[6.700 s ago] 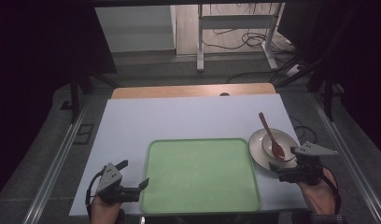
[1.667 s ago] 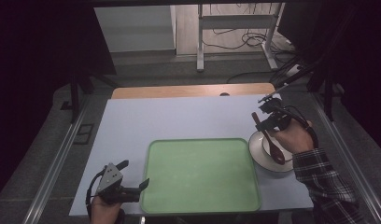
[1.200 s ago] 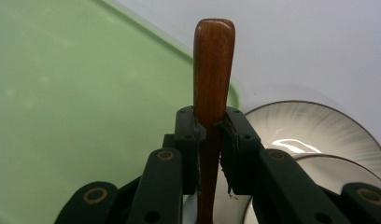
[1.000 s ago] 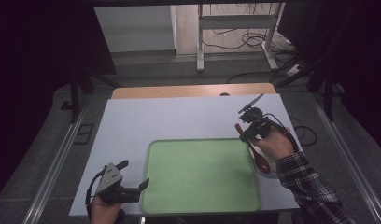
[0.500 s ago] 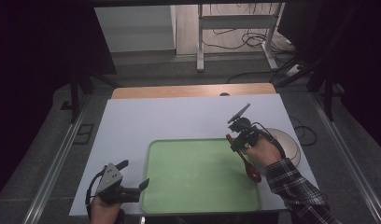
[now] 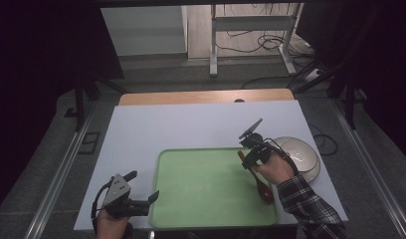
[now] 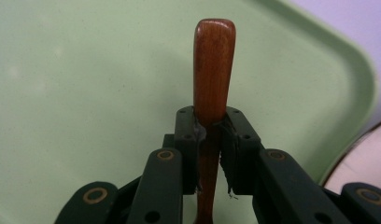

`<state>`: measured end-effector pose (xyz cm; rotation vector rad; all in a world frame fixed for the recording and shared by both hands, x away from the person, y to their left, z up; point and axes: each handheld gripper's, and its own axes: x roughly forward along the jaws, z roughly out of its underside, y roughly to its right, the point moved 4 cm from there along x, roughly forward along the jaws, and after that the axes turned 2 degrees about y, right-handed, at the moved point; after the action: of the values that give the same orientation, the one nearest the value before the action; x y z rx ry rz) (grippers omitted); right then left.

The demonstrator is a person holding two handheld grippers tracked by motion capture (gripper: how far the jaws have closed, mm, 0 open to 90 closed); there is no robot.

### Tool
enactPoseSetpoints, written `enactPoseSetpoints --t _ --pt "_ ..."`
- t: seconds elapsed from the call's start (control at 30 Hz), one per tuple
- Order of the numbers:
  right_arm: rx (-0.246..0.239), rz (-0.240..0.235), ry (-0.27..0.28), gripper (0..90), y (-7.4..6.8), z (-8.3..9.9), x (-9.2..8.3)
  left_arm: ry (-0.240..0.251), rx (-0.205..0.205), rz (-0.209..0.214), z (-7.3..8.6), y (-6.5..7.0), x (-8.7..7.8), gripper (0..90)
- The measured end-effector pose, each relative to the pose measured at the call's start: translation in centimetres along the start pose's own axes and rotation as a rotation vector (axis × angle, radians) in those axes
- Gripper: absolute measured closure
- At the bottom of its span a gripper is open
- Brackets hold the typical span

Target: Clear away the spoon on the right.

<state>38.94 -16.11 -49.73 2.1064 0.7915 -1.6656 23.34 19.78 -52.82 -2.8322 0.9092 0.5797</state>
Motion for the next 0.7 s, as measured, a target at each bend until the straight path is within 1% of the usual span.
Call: enactPoseSetpoints --t 0.1,0.17,0.2,0.23,0.27,0.3,0.33,0.4,0.43,0.47,0.5,0.57,0.6,0.63,0.67,0.7 --pt "-0.011 -0.012 0.003 77.1 0.0 0.3 0.7 0.0 0.001 0.0 0.0 0.0 0.0 1.0" --pt "-0.007 -0.013 0.008 76.6 0.0 0.4 0.9 -0.001 0.0 0.0 0.0 0.0 0.0 1.0" --pt "-0.014 -0.016 0.012 75.3 0.1 0.5 0.9 -0.001 0.0 0.0 0.0 0.0 0.0 1.0" --pt "-0.022 -0.009 0.027 69.0 0.2 0.5 0.9 -0.001 0.0 0.0 0.0 0.0 0.0 1.0" --pt "-0.022 -0.009 0.027 69.0 0.2 0.5 0.9 0.0 0.0 0.0 0.0 0.0 0.0 1.0" --pt "-0.03 -0.006 0.05 65.4 0.3 0.6 0.5 -0.001 -0.001 0.0 0.0 0.0 0.0 1.0" --pt "-0.03 -0.006 0.05 65.4 0.3 0.6 0.5 -0.001 -0.001 0.0 0.0 0.0 0.0 1.0" --pt "-0.053 0.007 0.074 65.0 0.4 0.7 0.0 -0.002 0.0 0.0 0.0 0.0 0.0 1.0" --pt "-0.058 0.014 0.083 65.6 0.3 0.7 -0.1 -0.002 0.0 0.0 0.0 0.0 0.0 1.0" --pt "-0.085 0.018 0.111 69.5 0.1 0.9 -0.4 -0.002 0.001 -0.001 0.0 0.0 0.0 1.0" --pt "-0.085 0.018 0.111 69.5 0.1 0.9 -0.4 -0.002 0.001 -0.001 0.0 0.0 0.0 1.0" --pt "-0.111 0.026 0.137 75.0 -0.1 1.0 -0.5 -0.002 0.001 -0.001 0.0 0.0 0.0 1.0" --pt "-0.135 0.027 0.158 80.8 -0.4 1.2 -0.5 -0.002 0.0 -0.001 0.0 0.0 0.0 1.0" --pt "-0.147 0.025 0.167 83.2 -0.6 1.3 -0.4 -0.002 0.0 -0.002 0.0 0.0 0.0 1.0" --pt "-0.147 0.025 0.167 83.2 -0.6 1.3 -0.4 -0.002 0.0 -0.002 0.0 0.0 0.0 1.0" --pt "-0.166 0.015 0.174 87.2 -0.9 1.4 -0.1 -0.002 0.001 -0.002 0.0 0.0 0.0 1.0"
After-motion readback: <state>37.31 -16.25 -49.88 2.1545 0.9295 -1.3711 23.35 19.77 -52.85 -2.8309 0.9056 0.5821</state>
